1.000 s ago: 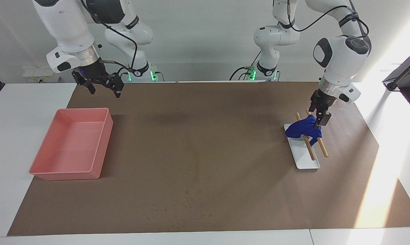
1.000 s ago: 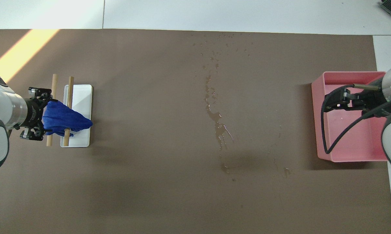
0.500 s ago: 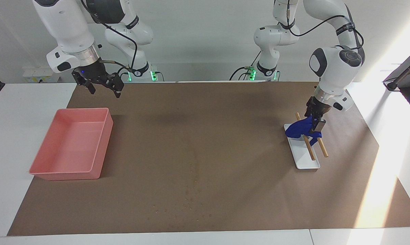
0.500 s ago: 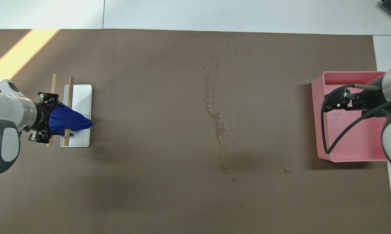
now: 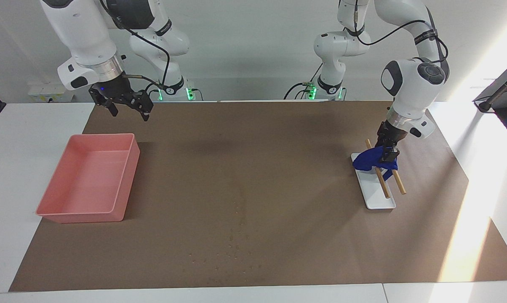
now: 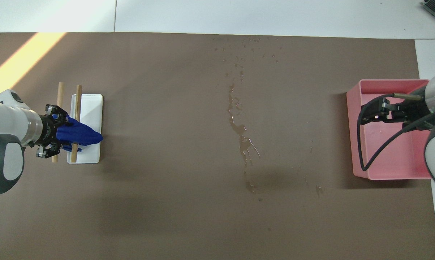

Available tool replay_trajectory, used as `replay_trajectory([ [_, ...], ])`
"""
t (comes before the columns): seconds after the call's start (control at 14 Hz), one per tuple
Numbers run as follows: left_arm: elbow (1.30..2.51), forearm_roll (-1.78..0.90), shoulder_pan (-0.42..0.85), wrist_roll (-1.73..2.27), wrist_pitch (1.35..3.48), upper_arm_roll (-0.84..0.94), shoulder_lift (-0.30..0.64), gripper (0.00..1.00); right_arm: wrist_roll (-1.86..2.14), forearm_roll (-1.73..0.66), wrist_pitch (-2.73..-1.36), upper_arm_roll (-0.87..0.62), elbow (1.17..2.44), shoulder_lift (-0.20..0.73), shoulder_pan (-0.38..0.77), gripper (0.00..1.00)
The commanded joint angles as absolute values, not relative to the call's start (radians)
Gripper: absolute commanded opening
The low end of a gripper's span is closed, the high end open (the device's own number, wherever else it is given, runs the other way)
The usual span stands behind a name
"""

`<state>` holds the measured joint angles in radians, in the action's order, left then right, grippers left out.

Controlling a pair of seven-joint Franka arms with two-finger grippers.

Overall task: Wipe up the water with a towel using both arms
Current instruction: 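Lift the blue towel with the left gripper toward the table center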

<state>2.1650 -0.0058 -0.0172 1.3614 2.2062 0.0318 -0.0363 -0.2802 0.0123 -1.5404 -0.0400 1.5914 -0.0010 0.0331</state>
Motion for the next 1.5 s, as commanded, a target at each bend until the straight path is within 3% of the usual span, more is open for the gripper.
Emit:
replay_trajectory([
  [0.0, 2.163, -0.015, -0.006, 1.373, 2.2, 0.025, -0.037, 0.0, -0.264, -0.011, -1.551, -0.035, 1.614, -0.021, 0.026, 1.0],
  [0.21, 2.099, -0.017, 0.009, 1.373, 2.12, 0.025, -0.02, 0.0, -0.264, -0.011, -1.552, -0.035, 1.614, -0.021, 0.026, 1.0],
  [0.57, 1.884, -0.076, 0.026, 1.405, 1.887, 0.025, 0.009, 0.0, -0.264, -0.011, -1.551, -0.035, 1.614, -0.021, 0.026, 1.0],
  [0.93, 1.783, -0.173, 0.038, 1.613, 1.81, 0.058, -0.02, 0.0, -0.264, -0.011, -1.551, -0.035, 1.614, -0.021, 0.026, 1.0],
  [1.43, 1.721, -0.173, 0.086, 2.064, 1.83, 0.287, -0.014, 0.0, -0.258, -0.011, -1.546, -0.035, 1.614, -0.021, 0.015, 1.0],
])
